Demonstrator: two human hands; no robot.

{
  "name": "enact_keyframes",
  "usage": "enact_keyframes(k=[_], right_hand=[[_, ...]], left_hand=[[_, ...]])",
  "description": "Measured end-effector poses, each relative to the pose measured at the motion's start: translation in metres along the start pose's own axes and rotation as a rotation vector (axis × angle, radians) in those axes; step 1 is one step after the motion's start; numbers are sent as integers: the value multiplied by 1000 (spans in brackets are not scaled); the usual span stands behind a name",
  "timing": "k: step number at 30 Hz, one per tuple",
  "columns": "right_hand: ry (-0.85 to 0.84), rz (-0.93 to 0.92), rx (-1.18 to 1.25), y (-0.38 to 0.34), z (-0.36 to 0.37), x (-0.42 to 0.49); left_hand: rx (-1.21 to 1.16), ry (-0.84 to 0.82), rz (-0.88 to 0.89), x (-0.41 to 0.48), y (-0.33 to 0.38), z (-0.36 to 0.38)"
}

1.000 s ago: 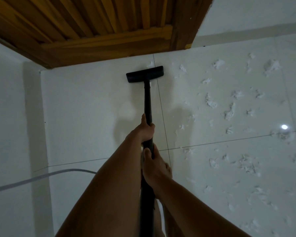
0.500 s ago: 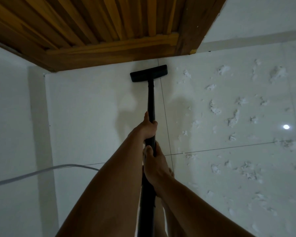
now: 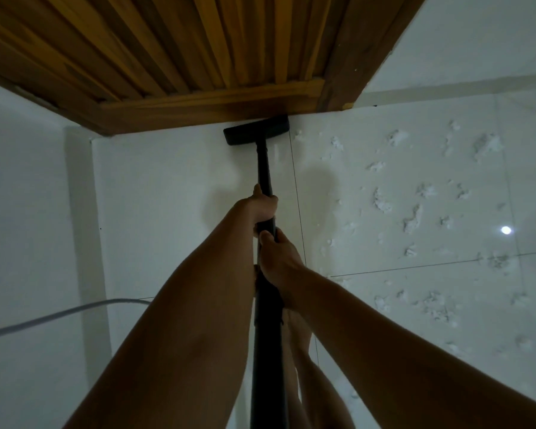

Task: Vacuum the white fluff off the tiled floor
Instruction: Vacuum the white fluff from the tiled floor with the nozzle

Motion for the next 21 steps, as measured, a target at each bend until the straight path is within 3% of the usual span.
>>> enact_keyframes(k=[21], right_hand=[[67,-57,-42,20,-33,-18]], left_hand=[[13,-47,39,-31,9,48]])
Point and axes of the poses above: each hand's wrist, its own x-axis towards the middle knuckle, its own z-axis out of the palm, y = z × x, the point moved 10 cm from there along x, towards the middle knuckle, and after that the axes turned 13 degrees about x, right-handed, at the moved point
